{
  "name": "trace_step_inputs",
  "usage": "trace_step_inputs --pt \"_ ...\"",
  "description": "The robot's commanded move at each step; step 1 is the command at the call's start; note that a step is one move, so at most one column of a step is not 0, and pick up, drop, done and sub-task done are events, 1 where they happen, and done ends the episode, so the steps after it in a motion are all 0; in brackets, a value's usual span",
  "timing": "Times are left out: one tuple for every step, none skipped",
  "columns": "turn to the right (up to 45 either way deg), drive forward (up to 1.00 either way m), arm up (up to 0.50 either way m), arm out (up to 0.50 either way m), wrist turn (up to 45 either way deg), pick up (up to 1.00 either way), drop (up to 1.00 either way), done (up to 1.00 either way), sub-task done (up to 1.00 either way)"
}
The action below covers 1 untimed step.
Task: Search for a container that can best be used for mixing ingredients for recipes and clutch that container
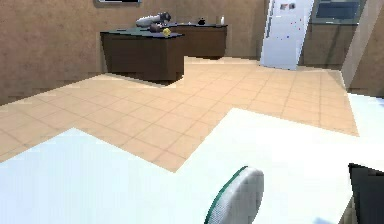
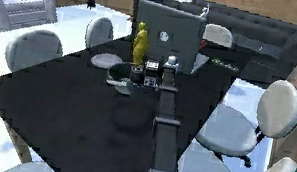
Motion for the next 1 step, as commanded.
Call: trace_step_inputs --pt "0.0 0.00 0.00 0.00 0.0 0.00 0.00 1.00 0.00"
